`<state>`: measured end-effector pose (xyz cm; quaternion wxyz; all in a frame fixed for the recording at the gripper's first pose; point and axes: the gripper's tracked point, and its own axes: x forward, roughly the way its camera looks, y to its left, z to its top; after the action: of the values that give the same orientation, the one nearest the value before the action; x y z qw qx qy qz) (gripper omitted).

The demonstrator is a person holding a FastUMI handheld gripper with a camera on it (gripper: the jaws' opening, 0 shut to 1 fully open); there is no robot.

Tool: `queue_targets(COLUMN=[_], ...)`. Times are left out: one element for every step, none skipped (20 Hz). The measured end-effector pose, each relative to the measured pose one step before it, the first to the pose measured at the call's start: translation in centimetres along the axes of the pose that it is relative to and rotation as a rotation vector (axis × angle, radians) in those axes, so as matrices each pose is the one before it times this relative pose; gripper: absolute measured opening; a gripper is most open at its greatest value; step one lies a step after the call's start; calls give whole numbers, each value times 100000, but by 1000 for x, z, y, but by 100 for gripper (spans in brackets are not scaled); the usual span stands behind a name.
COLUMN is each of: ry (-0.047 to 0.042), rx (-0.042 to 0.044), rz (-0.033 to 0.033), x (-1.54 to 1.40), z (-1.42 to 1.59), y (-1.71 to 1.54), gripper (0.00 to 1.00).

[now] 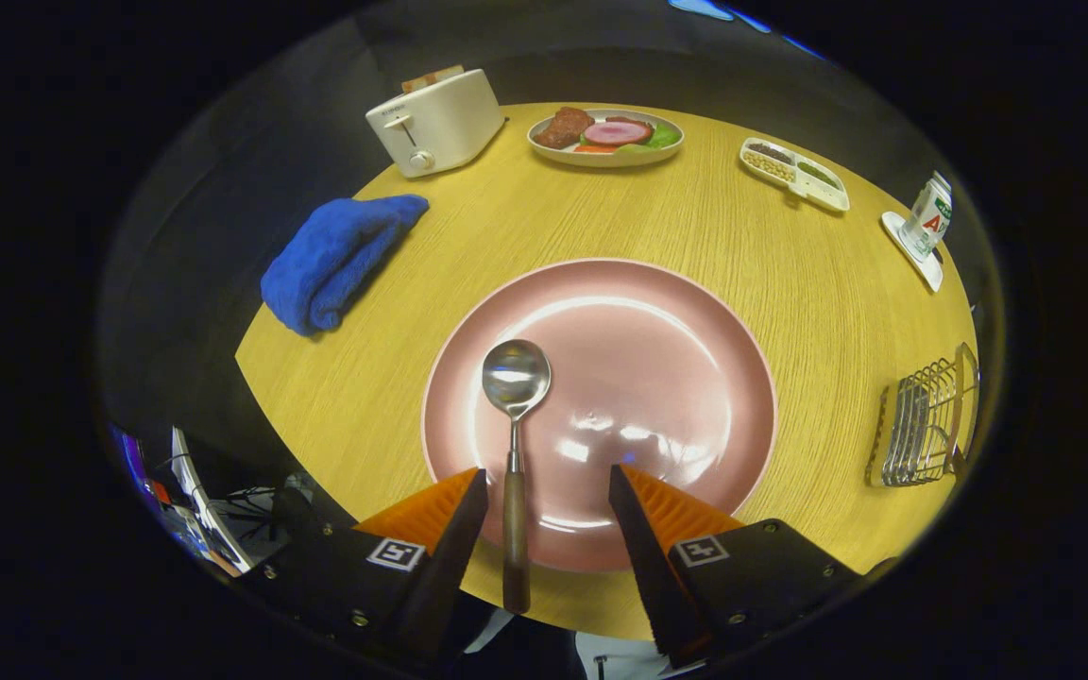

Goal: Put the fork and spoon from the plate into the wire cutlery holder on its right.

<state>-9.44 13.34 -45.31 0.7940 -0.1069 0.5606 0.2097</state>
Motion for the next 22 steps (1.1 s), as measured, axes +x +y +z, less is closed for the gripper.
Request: queue_targets(ry=[935,1097,1973,807,50,-143,849,-80,-667,-291,-1120,-891,-1030,-799,-578,-485,-523,-446,-850,-822,-692,-564], rx=[-214,12,-306,-298,648,812,-251,-450,336,259,750,1596,1365,843,1026,1122,1260,1496,1261,726,541,702], rz=[164,305,433,847,-1179,-291,1850,1189,1365,1467,2217,1609,246,-268,314,675,535,574,476,408,237,578], x=[394,199,180,145,174,111,-151,111,-498,91,355,-215,-121,-194,-181,-166,-109,-129,-203,-183,-187,-236], z=[-350,-345,-529,-391,41,-18,-294,-12,29,-71,93,209,-9,120,77,127,174,121,160,158,76,67], y=[78,55,182,179,-182,278,234,138,69,93,144,100,-71,-160,-110,-58,-77,-16,-5,-64,-58,-55], gripper=[78,70,63,56,56,36,16,16,16,7,7,7,7,7,7,7,7,7,7,7,7,7])
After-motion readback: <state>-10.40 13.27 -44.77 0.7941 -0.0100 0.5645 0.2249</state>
